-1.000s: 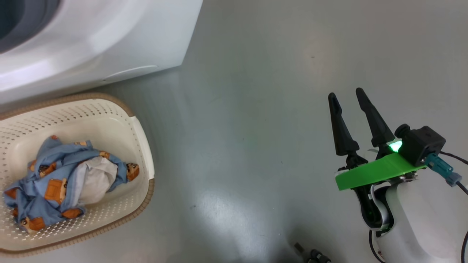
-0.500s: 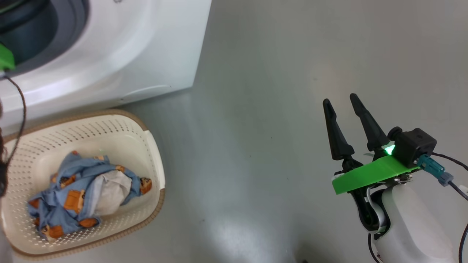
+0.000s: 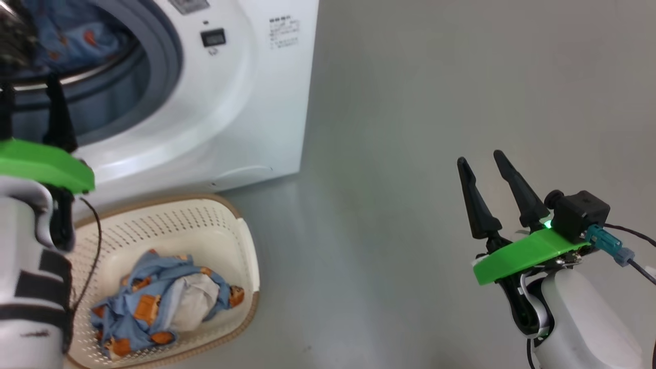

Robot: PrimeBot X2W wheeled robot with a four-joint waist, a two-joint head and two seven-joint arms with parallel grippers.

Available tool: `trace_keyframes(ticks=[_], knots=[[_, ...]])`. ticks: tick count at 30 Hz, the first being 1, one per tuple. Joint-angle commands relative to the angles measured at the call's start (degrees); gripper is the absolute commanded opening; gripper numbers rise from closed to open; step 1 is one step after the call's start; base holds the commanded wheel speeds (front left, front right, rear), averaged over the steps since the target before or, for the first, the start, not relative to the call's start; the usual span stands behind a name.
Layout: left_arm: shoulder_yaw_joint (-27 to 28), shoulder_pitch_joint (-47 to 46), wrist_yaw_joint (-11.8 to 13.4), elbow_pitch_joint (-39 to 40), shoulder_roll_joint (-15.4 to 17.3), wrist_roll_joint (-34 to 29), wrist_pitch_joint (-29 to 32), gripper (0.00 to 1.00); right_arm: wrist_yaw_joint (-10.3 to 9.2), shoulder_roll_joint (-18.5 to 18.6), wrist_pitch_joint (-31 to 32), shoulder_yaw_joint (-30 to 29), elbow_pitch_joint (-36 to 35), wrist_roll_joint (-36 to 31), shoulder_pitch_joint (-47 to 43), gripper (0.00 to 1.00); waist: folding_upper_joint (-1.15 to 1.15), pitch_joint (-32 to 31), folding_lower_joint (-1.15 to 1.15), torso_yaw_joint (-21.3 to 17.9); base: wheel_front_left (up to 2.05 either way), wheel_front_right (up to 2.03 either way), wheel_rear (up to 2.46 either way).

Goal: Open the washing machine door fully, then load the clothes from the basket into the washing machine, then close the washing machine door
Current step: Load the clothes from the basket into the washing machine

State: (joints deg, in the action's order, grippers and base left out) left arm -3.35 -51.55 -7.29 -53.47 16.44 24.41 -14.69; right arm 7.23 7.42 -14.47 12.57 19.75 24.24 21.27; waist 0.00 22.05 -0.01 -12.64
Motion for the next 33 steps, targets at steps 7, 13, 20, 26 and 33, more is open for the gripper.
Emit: trace_keyframes(ticks=[7,13,20,26,33], knots=[[0.88,7.89,-0.19,8.04,1.21,-0.22,-0.3,1.0,0.25,1.82,-0.53,1.99,-0.06,1.27,-2.1,1.0,0.0,-8.05,0.01,4.06,0.0,0.0,0.0],[0.35,14.13,-0.19,14.78,0.49,0.1,-0.3,1.0,0.25,2.77,-0.53,1.75,0.13,1.94,-3.1,1.0,0.0,-10.67,0.01,5.91,0.0,0.0,0.0],[0.6,20.73,-0.19,21.22,-0.44,-0.04,-0.3,1.0,0.25,3.4,-0.53,0.68,-0.48,2.04,-3.93,1.0,0.0,-12.8,0.01,7.98,0.0,0.0,0.0],[2.23,26.53,-0.14,25.18,-1.92,-0.6,-0.3,1.0,0.25,3.97,-0.53,0.14,-1.97,1.3,-4.47,1.0,0.0,-14.37,0.01,9.31,0.0,0.0,0.0],[4.55,31.29,-0.06,28.92,-3.43,-0.86,-0.3,1.0,0.25,4.62,-0.53,-0.58,-3.13,0.73,-5.21,1.0,0.0,-15.21,0.01,10.25,0.0,0.0,0.0]])
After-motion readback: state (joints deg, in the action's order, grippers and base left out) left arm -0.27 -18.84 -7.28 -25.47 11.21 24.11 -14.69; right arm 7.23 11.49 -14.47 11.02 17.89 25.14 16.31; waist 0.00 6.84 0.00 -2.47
